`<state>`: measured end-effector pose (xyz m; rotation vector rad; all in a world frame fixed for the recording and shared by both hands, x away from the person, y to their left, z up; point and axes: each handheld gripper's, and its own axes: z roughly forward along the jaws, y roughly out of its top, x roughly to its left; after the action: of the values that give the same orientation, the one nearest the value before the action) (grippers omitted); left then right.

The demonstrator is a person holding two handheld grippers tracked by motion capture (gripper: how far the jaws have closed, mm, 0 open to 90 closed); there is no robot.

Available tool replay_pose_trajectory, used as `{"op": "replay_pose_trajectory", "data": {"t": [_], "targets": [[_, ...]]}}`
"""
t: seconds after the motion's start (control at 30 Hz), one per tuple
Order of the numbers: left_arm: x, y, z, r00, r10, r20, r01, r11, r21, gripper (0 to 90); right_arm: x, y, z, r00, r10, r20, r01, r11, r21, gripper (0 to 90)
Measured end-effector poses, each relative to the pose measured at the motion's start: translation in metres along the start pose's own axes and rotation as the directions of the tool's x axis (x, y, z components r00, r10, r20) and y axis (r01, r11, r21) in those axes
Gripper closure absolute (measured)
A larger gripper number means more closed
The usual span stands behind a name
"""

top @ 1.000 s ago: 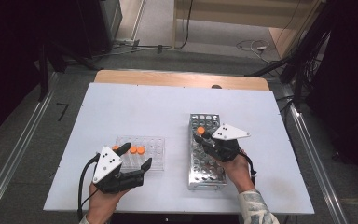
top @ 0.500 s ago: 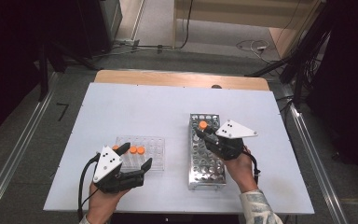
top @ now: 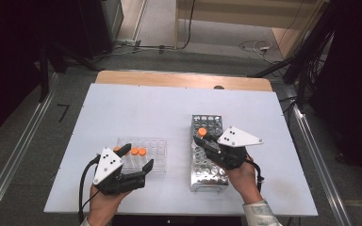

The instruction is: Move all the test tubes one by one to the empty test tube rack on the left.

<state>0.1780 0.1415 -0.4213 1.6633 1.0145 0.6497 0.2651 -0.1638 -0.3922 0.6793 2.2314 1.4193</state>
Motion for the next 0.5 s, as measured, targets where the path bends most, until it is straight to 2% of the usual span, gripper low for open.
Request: {"op": "replay_pose_trajectory", "data": {"t": [0.1,0.5], "targets": [[-0.001,0.000,0.000,1.0000,0.000,0.001,0.000,1.0000,-0.001,16.6,0.009,-0.001,0.001,0.9994,-0.024,-0.023,0.024,1.000,0.013,72.0],[-0.003,0.002,-0.002,1.0000,0.002,0.003,-0.002,0.9999,-0.011,16.6,0.035,-0.010,0.017,0.9969,-0.023,-0.075,0.029,0.997,0.070,72.0]]}}
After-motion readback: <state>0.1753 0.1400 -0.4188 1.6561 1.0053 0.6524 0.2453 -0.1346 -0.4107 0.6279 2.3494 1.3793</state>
